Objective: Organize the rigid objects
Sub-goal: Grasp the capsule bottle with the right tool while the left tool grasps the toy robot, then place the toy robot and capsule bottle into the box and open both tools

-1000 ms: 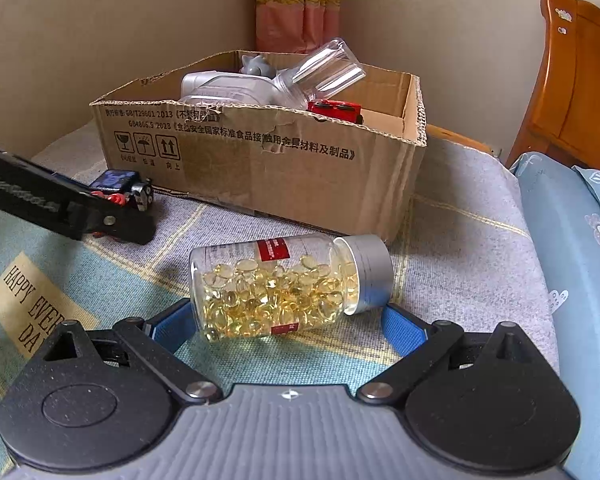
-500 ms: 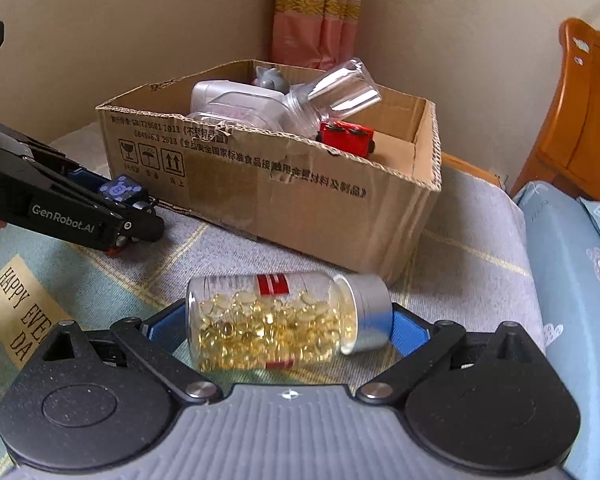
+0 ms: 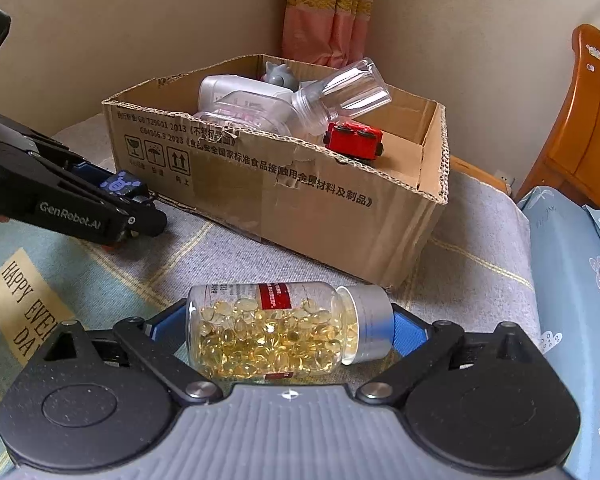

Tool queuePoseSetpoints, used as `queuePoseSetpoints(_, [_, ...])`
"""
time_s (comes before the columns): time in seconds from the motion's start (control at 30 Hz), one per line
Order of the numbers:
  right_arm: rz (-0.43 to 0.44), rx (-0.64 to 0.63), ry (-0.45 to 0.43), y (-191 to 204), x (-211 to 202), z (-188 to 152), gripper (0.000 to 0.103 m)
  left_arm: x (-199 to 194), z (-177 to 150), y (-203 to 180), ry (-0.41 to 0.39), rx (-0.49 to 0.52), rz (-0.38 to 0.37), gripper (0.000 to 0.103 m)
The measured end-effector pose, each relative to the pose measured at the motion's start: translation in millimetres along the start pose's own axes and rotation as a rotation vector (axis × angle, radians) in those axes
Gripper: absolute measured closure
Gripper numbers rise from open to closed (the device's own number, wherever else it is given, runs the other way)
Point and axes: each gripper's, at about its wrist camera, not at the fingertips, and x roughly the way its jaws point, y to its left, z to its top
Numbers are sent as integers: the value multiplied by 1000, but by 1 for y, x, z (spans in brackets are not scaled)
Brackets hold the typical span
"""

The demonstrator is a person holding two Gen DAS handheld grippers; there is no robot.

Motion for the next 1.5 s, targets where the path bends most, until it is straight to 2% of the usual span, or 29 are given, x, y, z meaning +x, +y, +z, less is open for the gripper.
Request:
queuePoseSetpoints(0.17, [38,-1,-5,-9,-19,11,2,-20,6,4,12,59,-32,53])
queuePoseSetpoints(0.4, [65,-40,-59,-19,-51,39,2,-55,27,5,8,125,-81,53])
queuePoseSetpoints(0.53, [66,-45,-106,-27,-62,60,2,-74,49,2,-22,176,-100,53])
queuePoseSetpoints(0.67, [40,-48,-141,-34,-61,81,2,-79,77,-2,-57,187,-119,53])
queuePoseSetpoints(0.83, [8,-30,-143,-41,-40,100,2,-65,115,-10,-90,194,-121,53])
queuePoseSetpoints(1.07, [3,0,-127,-48,-14,112,2,-31,156,-24,-81,209,-132,53])
queuePoseSetpoints(1.2, [23,23,-115,-52,-6,112,1,-10,165,-33,-57,209,-132,53])
queuePoseSetpoints(1.5, [36,60,-122,-56,-19,98,0,27,171,-41,-11,183,-129,52])
